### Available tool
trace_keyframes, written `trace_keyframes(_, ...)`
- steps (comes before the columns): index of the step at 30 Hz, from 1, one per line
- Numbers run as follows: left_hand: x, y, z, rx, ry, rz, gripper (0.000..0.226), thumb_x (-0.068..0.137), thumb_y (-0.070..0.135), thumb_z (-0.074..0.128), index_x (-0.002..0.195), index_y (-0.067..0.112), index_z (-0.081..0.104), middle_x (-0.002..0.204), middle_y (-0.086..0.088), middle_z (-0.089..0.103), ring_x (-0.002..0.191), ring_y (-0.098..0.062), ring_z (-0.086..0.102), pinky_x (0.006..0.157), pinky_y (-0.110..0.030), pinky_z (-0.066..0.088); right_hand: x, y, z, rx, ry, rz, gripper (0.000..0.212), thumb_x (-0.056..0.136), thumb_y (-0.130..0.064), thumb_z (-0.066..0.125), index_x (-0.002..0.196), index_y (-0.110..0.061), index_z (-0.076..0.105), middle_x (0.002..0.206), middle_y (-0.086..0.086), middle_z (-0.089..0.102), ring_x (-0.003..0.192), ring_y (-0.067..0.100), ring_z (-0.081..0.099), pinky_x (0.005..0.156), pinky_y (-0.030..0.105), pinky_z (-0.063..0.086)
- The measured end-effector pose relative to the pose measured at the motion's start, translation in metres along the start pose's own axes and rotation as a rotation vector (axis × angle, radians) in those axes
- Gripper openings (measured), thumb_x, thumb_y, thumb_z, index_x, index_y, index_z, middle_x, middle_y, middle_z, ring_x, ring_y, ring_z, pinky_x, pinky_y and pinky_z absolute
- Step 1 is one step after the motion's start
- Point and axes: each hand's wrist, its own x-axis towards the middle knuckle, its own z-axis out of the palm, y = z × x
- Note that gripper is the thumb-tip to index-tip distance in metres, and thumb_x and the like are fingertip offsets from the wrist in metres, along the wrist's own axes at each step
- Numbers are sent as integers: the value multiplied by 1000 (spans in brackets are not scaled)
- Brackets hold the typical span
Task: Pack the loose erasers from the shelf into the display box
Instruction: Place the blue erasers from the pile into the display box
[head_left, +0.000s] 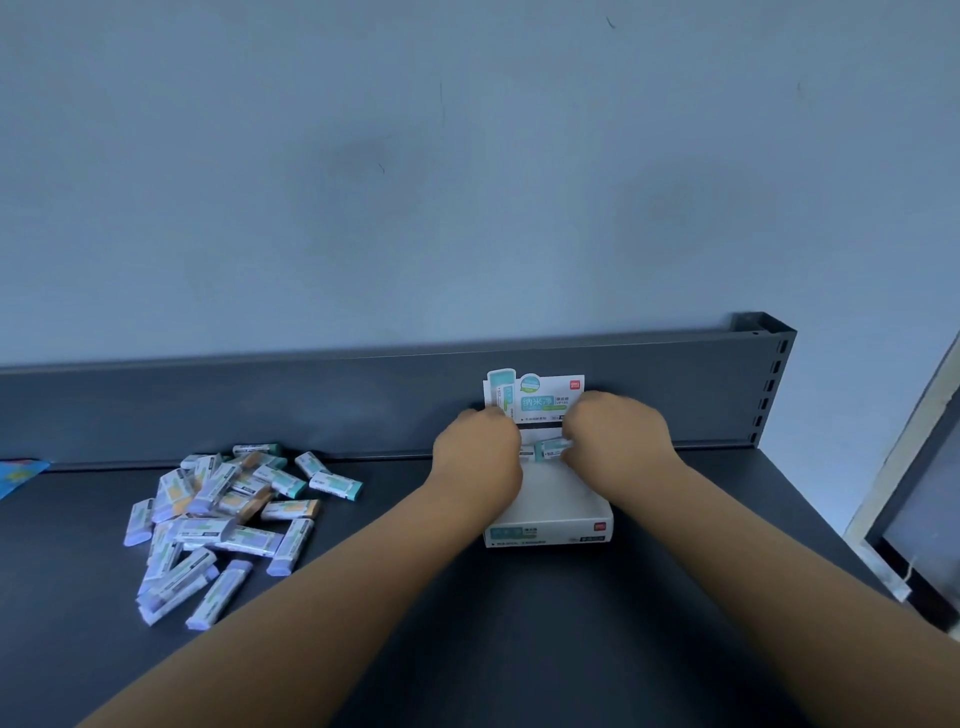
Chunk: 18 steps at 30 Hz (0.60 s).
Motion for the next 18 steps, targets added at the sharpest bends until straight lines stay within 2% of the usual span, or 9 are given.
trace_keyframes(6,1,1,-2,30,-34,-4,17,93,9,52,105,11,64,98,-5,57,80,-21,48,63,-33,44,-2,0,-1,-21,-6,21,26,86,-18,59,66,-19,43,75,-3,51,68,24,53,50,24,31)
trace_keyframes(9,1,1,-1,38,-33,10,10,94,12,50,88,17,57,85,-1,48,75,-22,50,58,-31,41,-4,1,-3,-14,10,14,12,88,-20,59,78,-22,52,77,-3,51,70,24,52,52,25,32)
trace_keyframes(12,2,1,2,56,-12,30,14,94,14,49,81,19,50,79,0,46,71,-22,50,54,-30,37,-5,1,-2,-6,22,21,5,89,-19,60,85,-23,60,81,-4,56,73,24,54,53,25,32)
trace_keyframes(15,3,-1,5,53,-8,44,16,93,16,49,78,19,51,75,2,45,69,-21,50,50,-28,34,-4,0,2,-45,6,33,11,90,-18,61,80,-21,60,82,-3,60,71,23,55,50,25,30)
trace_keyframes(18,4,-4,10,-2,-10,42,17,93,16,49,76,19,51,80,1,46,71,-21,50,51,-27,34,-3,-2,2,-2,-24,37,29,95,-34,54,70,-19,51,80,-3,52,73,22,54,54,27,35)
